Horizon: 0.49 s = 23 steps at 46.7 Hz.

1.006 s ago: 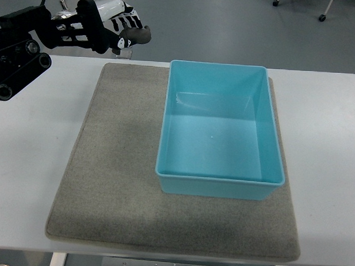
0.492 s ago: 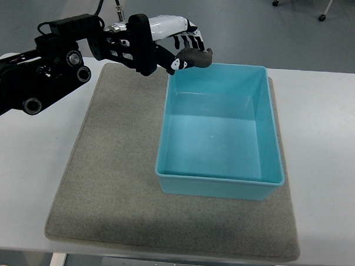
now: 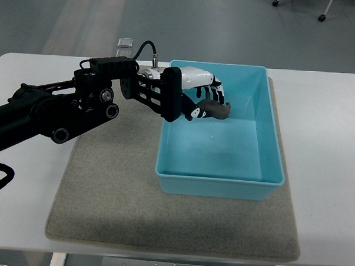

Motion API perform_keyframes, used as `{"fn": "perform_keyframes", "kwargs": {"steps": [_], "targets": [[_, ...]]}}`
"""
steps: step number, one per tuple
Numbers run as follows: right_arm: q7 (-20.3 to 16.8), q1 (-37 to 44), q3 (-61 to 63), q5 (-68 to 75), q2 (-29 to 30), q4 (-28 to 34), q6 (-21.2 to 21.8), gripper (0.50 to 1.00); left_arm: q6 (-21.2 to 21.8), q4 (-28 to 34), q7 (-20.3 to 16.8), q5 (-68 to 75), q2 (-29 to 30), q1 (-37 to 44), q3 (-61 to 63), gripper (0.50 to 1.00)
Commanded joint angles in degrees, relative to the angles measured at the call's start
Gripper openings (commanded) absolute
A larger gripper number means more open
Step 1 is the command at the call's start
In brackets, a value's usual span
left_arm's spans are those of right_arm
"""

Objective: Place brown hippo in blue box with left hand
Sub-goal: 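Carry the hippo with the left hand over the blue box and lower it, then open the left hand fingers to release the hippo into the box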

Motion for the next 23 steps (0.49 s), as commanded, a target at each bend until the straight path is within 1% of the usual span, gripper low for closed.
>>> {"fn": "perform_keyframes", "kwargs": {"steps": [1,23], "targets": [[0.01,0.0,0.0,0.0,0.0,0.0,0.0,0.936,-0.01,0.0,0.0,1.18,-0.02,0.0,1.35,0.5],[0.01,0.0,0.0,0.0,0.0,0.0,0.0,0.936,0.08,0.08,-0.08,2.24,-1.77,1.94,1.53,0.5]]}}
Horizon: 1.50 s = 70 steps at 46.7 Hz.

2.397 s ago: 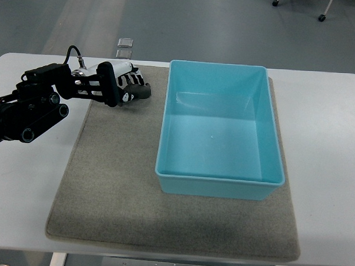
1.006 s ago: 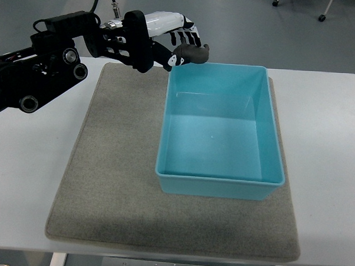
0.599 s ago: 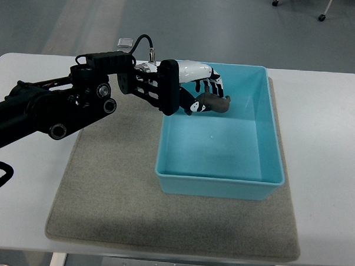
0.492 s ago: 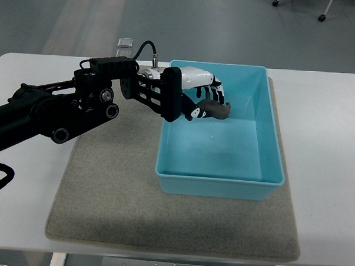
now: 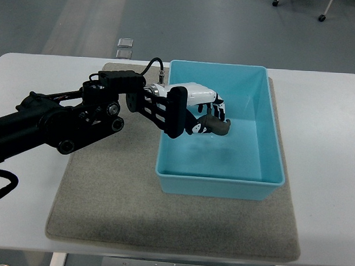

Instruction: Place brown hippo in blue box with left hand

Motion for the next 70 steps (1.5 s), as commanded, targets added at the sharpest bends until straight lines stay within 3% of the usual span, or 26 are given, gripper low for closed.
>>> {"fn": "perform_keyframes", "kwargs": {"steps": [1,3,10,15,22,28,41,53,67,70], "targets": [[0.0,0.0,0.0,0.0,0.0,0.0,0.0,0.936,0.06,-0.06,-0.07,-0.14,-0.19,0.21,-0.01,0.5],[0.0,0.0,0.0,0.0,0.0,0.0,0.0,0.936,0.14,0.03,-0.07,-0.14,-0.28,0.21,-0.01,0.505],[0.0,0.0,0.0,0.0,0.0,0.0,0.0,0.936,0.23,0.03,-0.16,-0.23,-0.28,0.56,-0.01,0.649],[0.0,0.0,0.0,0.0,0.0,0.0,0.0,0.936,0.23,0.03,-0.16,-0.23,-0.28,0.83,-0.09,0.724],[0.0,0.0,0.0,0.0,0.0,0.0,0.0,0.936,1.02,0.12,-0.24,-0.49,-0.28,1.35,-0.18,0.893],[0.0,0.0,0.0,0.0,0.0,0.0,0.0,0.936,1.11,0.12,-0.42,-0.93,-0.28,1.53,-0.62,0.964],[0.0,0.0,0.0,0.0,0.0,0.0,0.0,0.936,1.64,-0.06,-0.42,-2.51,-0.37,1.79,-3.34,0.99],[0.0,0.0,0.0,0.0,0.0,0.0,0.0,0.936,4.53,0.55,-0.33,-16.38,0.33,2.67,-11.43,0.992],[0.0,0.0,0.0,0.0,0.0,0.0,0.0,0.936,12.97,4.86,-0.33,-32.47,2.44,3.73,-18.81,0.992],[0.0,0.0,0.0,0.0,0.0,0.0,0.0,0.936,17.0,5.82,-0.24,-38.78,2.88,3.99,-20.74,0.992]]}}
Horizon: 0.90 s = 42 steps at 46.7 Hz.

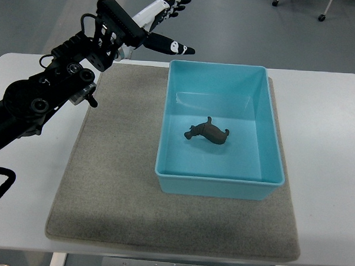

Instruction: Place brown hippo in blue box with left hand

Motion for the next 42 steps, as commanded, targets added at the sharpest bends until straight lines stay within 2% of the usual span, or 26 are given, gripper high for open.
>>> {"fn": "perform_keyframes", "kwargs": {"steps": [1,11,20,27,33,42], "targets": [[0.0,-0.01,0.0,0.0,0.0,0.0,0.0,0.936,4.76,1.08,0.06,-7.03,0.43,0.52,-1.73,0.992],[0.0,-0.01,0.0,0.0,0.0,0.0,0.0,0.936,11.89,1.52,0.07,-17.32,2.72,1.49,-1.64,0.992],[0.0,-0.01,0.0,0.0,0.0,0.0,0.0,0.936,14.18,1.95,0.15,-23.65,3.25,2.46,-1.73,0.992],[0.0,-0.01,0.0,0.0,0.0,0.0,0.0,0.936,13.92,5.38,0.15,-30.41,3.6,2.46,-1.81,0.992],[0.0,-0.01,0.0,0.0,0.0,0.0,0.0,0.936,12.51,7.41,0.15,-42.0,5.09,3.25,-1.81,0.992],[0.0,-0.01,0.0,0.0,0.0,0.0,0.0,0.936,7.5,7.49,0.15,-48.35,7.12,4.57,-1.9,0.994]]}}
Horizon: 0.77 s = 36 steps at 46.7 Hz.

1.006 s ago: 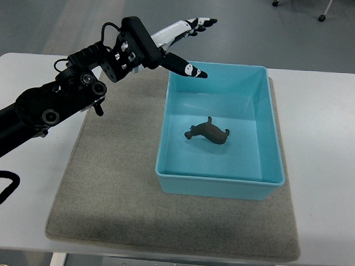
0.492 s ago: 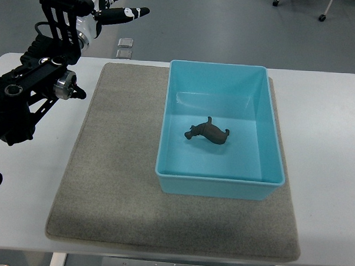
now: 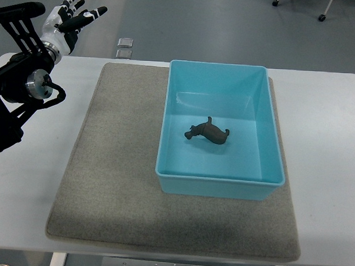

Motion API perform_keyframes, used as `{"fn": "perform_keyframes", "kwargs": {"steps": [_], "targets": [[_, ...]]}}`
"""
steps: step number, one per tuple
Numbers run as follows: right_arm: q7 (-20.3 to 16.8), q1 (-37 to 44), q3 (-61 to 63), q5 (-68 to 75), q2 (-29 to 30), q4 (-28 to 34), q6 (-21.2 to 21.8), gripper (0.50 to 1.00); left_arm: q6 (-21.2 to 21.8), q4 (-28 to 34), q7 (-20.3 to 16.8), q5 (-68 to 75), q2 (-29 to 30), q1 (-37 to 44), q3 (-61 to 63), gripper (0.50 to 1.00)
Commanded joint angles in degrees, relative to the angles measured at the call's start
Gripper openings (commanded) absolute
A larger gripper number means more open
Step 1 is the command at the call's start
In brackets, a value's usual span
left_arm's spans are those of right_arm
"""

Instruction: Place brown hippo in blue box with left hand

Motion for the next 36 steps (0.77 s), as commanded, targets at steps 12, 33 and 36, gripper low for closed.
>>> {"fn": "perform_keyframes", "kwargs": {"steps": [12,33,36], "targets": [[0.0,-0.01,0.0,0.0,0.0,0.0,0.0,0.936,-0.85,0.09,-0.28,-0.51,-0.57,2.48,-3.66,0.994],[0.0,-0.01,0.09,-0.09,0.0,0.26,0.09,0.936,-0.76,0.18,-0.72,-0.51,-0.57,2.66,-3.75,0.994],[0.0,-0.01,0.17,0.0,0.0,0.26,0.26,0.936,-0.76,0.18,-0.81,-0.51,-0.57,2.66,-3.75,0.994]]}}
